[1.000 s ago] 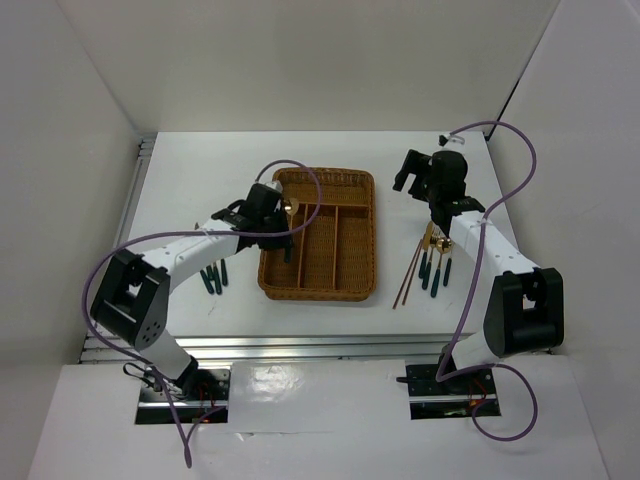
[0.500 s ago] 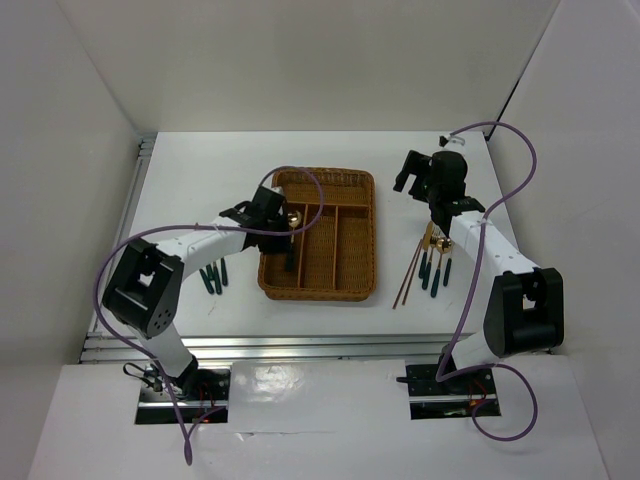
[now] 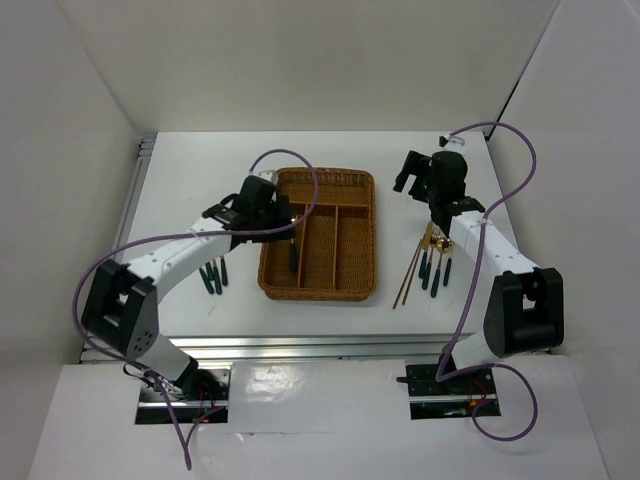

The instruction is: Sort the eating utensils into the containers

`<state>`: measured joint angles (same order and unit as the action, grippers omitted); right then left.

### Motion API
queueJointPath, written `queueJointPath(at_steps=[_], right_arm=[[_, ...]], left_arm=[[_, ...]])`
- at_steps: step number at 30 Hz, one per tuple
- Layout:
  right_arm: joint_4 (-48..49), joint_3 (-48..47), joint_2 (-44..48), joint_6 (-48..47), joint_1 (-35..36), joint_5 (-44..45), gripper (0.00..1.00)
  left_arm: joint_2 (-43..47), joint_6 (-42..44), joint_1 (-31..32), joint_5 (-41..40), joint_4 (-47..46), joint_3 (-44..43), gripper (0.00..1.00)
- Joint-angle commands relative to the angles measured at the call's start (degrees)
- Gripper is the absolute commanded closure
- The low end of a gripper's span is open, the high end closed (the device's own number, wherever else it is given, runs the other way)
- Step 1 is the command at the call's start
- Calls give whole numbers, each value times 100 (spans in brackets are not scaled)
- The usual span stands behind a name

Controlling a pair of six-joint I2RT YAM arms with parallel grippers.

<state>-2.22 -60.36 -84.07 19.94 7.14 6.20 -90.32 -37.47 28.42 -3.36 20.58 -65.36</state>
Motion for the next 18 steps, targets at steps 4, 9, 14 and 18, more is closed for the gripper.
queueJointPath(at_steps=[4, 9, 14, 18], right_arm=[[28, -81, -21, 18, 7, -13, 0], [28, -81, -21, 18, 7, -13, 0], [-24, -81, -83, 18, 7, -13, 0], [-77, -81, -136, 70, 7, -136, 0]], left_arm=[[1227, 161, -319, -796, -89, 216, 21], [1482, 30, -1197, -737, -89, 1121, 0], [1886, -215, -1909, -868, -142, 1912, 0], [2089, -567, -2120, -1220, -28, 2246, 3]])
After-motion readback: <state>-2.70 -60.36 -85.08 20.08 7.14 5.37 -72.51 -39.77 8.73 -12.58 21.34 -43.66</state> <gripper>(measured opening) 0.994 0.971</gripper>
